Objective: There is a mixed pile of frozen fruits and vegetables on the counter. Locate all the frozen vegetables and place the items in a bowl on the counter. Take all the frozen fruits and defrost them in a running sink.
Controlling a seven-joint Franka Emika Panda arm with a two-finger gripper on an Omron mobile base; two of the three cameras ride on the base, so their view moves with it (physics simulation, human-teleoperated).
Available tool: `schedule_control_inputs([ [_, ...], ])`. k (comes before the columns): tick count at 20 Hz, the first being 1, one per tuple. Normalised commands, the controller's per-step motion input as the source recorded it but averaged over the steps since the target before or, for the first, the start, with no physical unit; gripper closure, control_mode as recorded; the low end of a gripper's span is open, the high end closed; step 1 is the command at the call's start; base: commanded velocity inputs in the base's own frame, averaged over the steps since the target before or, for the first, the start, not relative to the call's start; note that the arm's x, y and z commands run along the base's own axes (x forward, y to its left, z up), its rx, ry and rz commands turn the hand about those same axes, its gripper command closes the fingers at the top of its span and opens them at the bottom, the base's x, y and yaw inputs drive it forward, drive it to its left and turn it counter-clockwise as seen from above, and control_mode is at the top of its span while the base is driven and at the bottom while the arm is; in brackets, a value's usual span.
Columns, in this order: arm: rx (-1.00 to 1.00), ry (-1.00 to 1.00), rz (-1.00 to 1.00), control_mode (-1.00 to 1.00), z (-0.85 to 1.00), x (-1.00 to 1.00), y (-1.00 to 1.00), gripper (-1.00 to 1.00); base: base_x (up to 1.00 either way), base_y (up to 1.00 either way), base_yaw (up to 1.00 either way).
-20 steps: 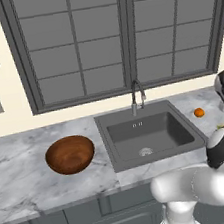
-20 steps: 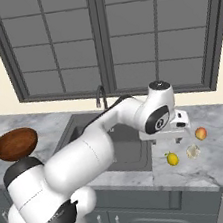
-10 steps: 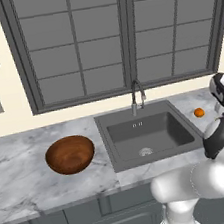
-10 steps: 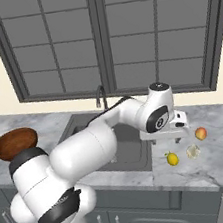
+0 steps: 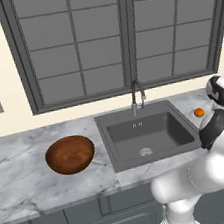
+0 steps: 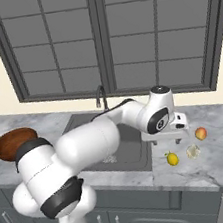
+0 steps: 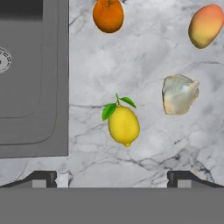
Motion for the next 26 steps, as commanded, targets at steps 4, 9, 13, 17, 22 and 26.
schedule_control_inputs([
  [4, 0.0, 0.0, 0.0, -1.0, -0.25, 0.09, -0.09, -1.0, 0.0, 0.0, 0.0],
  [9, 0.0, 0.0, 0.0, -1.0, -0.21, 0.08, -0.06, -1.0, 0.0, 0.0, 0.0],
  [13, 0.0, 0.0, 0.0, -1.0, -0.18, 0.09, -0.01, -1.0, 0.0, 0.0, 0.0],
  [17, 0.0, 0.0, 0.0, -1.0, -0.15, 0.08, 0.0, -1.0, 0.0, 0.0, 0.0],
  [22, 0.0, 0.0, 0.0, -1.0, -0.18, 0.0, -0.02, -1.0, 0.0, 0.0, 0.0],
  [26, 0.0, 0.0, 0.0, -1.0, -0.17, 0.0, 0.0, -1.0, 0.0, 0.0, 0.0],
])
